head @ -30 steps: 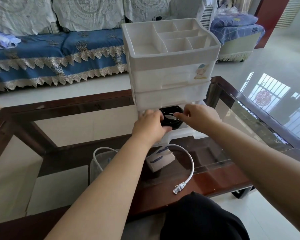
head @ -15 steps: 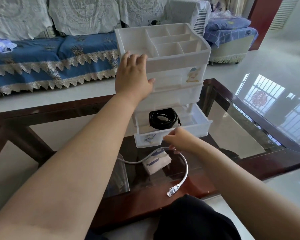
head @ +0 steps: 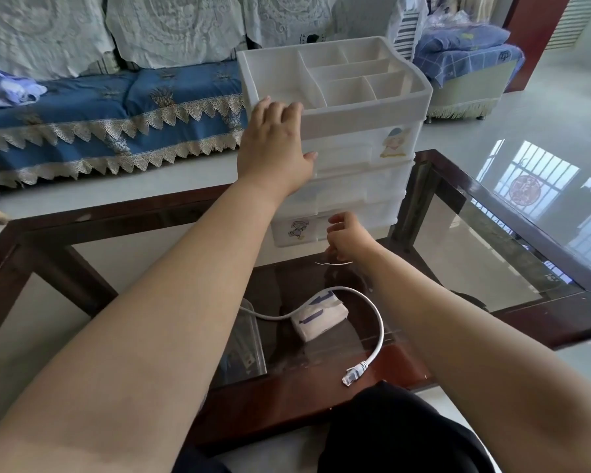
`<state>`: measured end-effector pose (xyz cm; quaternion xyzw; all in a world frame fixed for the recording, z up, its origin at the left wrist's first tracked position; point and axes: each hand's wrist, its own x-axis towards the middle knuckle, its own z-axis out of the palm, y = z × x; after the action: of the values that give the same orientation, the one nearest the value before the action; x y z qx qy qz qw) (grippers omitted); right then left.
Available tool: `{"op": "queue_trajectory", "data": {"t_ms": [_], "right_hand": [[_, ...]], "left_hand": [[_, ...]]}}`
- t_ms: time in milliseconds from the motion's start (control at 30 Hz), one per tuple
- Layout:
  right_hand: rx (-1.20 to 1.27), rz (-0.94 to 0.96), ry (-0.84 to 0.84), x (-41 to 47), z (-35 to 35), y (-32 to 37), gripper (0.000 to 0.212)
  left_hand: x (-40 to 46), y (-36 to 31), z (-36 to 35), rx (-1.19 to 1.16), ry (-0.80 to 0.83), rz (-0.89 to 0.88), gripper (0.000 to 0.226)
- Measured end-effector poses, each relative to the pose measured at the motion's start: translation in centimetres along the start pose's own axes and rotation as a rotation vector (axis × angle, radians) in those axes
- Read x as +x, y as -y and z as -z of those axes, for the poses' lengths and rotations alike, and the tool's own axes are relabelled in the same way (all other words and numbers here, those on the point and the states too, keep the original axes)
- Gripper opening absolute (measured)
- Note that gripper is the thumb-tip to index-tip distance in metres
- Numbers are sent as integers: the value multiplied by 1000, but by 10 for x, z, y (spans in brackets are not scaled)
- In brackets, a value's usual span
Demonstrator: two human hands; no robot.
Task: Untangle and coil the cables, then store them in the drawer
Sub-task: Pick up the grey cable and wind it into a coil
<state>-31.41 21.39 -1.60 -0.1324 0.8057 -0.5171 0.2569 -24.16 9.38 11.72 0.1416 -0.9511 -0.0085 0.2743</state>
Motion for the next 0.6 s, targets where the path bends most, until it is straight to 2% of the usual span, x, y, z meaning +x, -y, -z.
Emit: {"op": "queue_trajectory", "data": {"t_ms": [100, 167, 233, 300, 367, 433, 500, 567, 600], "right_hand": [[-60, 36, 19, -4, -3, -8, 38], [-274, 76, 32, -12, 1, -11, 28], [-612, 122, 59, -23, 12, -14, 20], [-960, 106, 108, -35, 23, -19, 33], [-1158, 69, 194, -45, 25, -27, 50], [-1160, 73, 264, -58, 19, -35, 53], [-1139, 101, 269, -64, 12, -36, 39], [-1000, 60, 291, -75, 6, -26, 26], [-839, 21, 319, -79, 3, -18, 32]], "left_hand": [[-1, 4, 0, -36, 37, -11, 70], [-8, 6, -2, -62, 49, -13, 74], [-27, 3, -7, -53, 48, -13, 73], [-54, -2, -13, -76, 24, 1, 60], [-83, -10, -18, -153, 29, 45, 35], [-112, -19, -15, -244, 199, 142, 23], [-133, -30, -14, -267, 497, 235, 28], [-150, -35, -10, -232, 772, 200, 36], [-157, -35, -7, -237, 880, 163, 41]]}}
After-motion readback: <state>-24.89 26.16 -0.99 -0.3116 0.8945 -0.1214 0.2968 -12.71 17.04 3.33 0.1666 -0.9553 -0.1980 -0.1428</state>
